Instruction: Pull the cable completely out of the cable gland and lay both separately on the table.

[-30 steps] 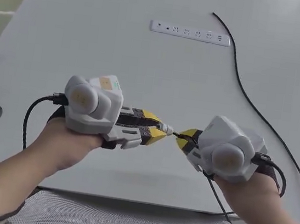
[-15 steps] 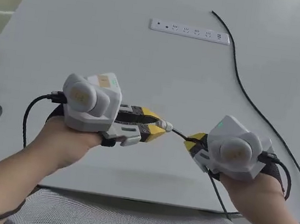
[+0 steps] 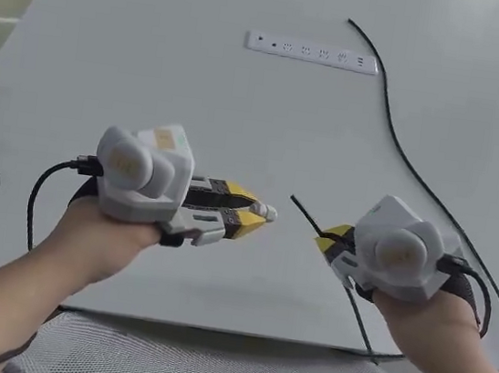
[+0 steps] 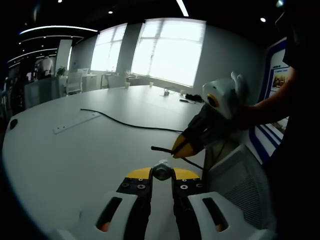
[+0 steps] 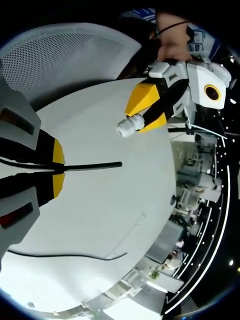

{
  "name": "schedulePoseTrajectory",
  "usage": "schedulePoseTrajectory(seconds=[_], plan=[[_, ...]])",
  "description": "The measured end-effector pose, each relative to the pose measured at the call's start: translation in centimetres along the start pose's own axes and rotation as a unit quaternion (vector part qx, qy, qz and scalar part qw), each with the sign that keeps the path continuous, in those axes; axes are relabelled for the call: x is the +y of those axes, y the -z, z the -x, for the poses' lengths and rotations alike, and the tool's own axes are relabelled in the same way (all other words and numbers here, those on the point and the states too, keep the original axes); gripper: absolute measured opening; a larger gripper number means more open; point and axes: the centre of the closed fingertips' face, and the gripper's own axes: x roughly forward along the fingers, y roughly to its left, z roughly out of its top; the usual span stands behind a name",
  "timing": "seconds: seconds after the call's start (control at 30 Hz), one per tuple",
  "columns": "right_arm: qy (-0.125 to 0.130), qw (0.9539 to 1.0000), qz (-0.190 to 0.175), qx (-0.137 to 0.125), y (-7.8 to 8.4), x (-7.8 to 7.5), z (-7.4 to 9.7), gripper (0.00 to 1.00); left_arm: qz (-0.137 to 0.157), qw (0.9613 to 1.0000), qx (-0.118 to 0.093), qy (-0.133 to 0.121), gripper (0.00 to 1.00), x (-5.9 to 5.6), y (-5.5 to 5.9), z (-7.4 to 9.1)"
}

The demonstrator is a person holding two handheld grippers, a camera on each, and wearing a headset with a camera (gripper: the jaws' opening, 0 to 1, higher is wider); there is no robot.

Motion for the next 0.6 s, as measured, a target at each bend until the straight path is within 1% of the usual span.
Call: schedulePoseTrajectory(seconds=[0.1,0.3,0.43,0.6], plan=[[0.001,1.0,0.001,0.002,0.0,-0.1,0.0,0.0,-0.008,1.0,0.0,-0.001,0.15,0.0,0.1,0.0],[0.004,1.0,0.003,0.005,-0.2,-0.4,0.0,0.0,-0.008,1.0,-0.002,-0.001,0.15,0.3,0.6,-0.1],[0.008,1.0,-0.001,0.003,-0.8,-1.0,0.0,0.0,-0.006,1.0,-0.004,0.0,0.15,0.4,1.0,-0.1],[0.013,0.9999,-0.003,0.004,-1.6,-1.7,-0.5,0.0,-0.006,1.0,-0.004,-0.001,0.15,0.8,1.5,0.0]])
